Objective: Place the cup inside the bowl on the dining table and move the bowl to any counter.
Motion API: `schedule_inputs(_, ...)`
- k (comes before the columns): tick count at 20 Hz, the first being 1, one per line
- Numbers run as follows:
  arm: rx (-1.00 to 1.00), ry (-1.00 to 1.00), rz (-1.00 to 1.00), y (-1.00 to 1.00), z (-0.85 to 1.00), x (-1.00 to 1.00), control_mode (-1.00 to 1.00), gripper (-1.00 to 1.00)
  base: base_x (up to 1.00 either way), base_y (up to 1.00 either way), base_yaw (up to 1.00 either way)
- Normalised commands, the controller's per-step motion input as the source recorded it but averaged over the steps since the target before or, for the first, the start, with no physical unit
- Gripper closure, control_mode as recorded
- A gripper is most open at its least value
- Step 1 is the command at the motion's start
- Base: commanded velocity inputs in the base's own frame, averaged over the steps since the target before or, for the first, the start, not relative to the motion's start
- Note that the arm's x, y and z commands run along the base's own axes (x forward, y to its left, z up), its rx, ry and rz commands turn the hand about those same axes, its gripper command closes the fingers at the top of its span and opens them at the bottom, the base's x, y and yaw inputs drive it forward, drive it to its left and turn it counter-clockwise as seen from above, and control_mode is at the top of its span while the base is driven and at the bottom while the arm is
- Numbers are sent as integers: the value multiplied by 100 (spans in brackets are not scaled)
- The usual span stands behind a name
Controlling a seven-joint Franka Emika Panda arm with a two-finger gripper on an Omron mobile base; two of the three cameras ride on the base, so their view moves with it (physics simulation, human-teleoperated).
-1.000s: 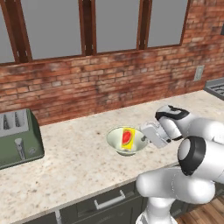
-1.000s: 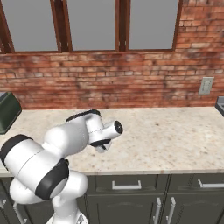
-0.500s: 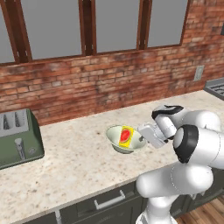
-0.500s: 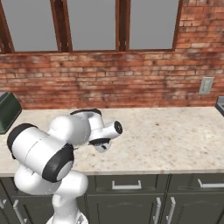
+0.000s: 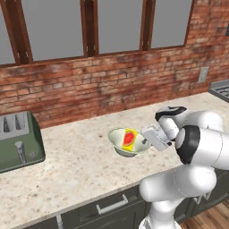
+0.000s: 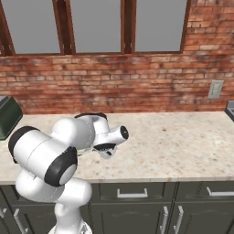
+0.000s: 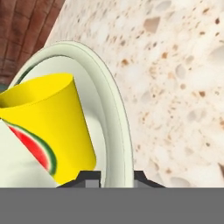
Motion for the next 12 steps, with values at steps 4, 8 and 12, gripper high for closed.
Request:
schedule_inputs(4,0,0,0,5,0,0,-100,-100,0,0,0)
schedule_inputs(8,0,0,0,0,0,0,-100,-100,0,0,0)
schedule_inputs(12,0,0,0,3,1,0,-100,-100,0,0,0)
